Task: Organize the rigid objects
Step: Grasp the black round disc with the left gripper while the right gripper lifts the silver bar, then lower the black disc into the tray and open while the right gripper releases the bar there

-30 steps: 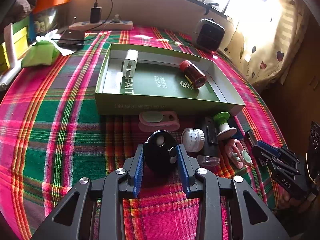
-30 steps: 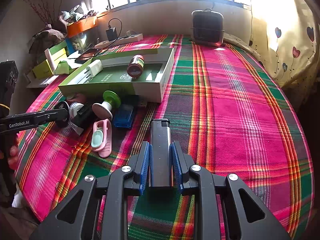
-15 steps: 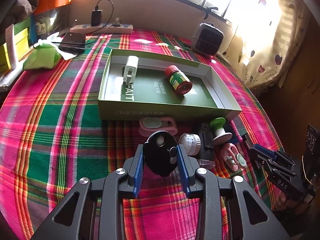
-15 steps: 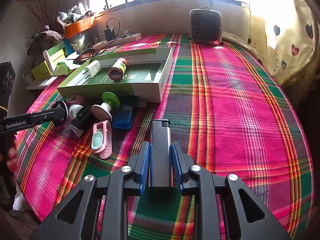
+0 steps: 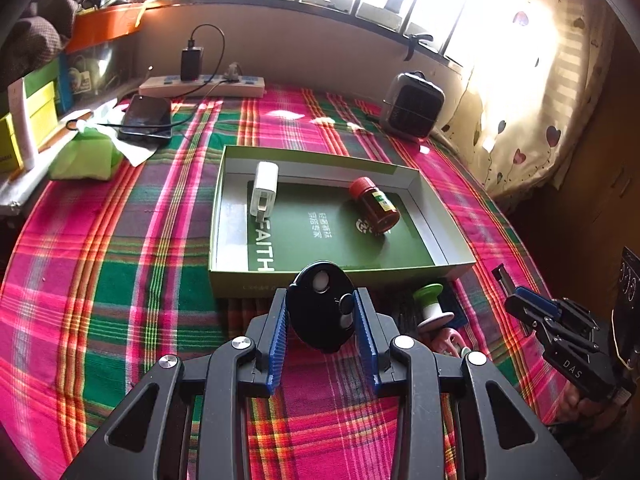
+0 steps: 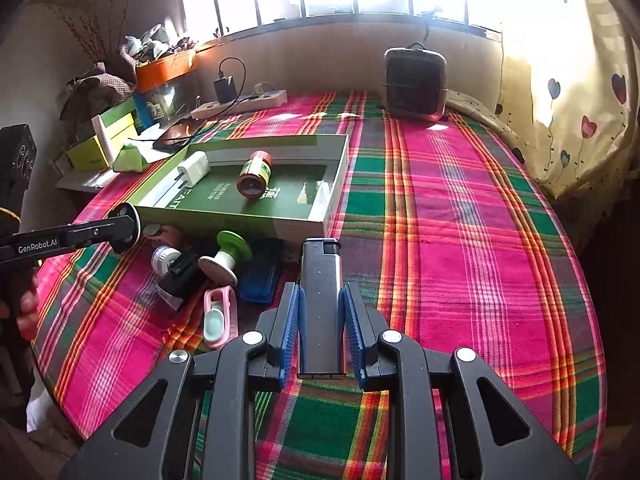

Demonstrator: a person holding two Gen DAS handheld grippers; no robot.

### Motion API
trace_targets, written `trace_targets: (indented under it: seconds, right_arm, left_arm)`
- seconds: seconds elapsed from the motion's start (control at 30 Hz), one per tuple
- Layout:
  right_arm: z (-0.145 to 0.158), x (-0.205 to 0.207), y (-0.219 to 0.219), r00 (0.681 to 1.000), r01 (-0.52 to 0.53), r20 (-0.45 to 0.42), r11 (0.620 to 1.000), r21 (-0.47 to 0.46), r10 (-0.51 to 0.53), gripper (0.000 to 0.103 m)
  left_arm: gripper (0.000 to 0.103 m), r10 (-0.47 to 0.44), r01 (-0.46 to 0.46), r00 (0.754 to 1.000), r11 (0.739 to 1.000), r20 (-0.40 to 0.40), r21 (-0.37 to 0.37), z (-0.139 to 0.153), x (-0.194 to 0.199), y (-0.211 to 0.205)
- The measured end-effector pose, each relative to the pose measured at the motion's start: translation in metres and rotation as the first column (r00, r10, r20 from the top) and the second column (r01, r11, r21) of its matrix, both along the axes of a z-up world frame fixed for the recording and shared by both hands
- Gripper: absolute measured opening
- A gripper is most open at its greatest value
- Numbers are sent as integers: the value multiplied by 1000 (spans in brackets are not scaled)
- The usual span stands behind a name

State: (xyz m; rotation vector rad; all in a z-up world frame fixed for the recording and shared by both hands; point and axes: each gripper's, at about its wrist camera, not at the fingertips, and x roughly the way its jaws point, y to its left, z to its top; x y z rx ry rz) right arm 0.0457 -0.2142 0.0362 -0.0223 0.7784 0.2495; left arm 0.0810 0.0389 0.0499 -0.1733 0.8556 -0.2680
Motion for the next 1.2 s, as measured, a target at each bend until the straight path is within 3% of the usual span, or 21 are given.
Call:
trace_targets:
  seconds: [0.57,1.2]
  right_arm:
    - [32,54,23,999,-6,34,1000,-27,7,24]
    - [12,123,52,997,-25,-68,999,-42,22,24]
  left_arm:
    - [31,-5,5,1000,1000,29,-6,17,53,-2]
    - [31,-8,8,998,1000,-55,4,-12,108,-13]
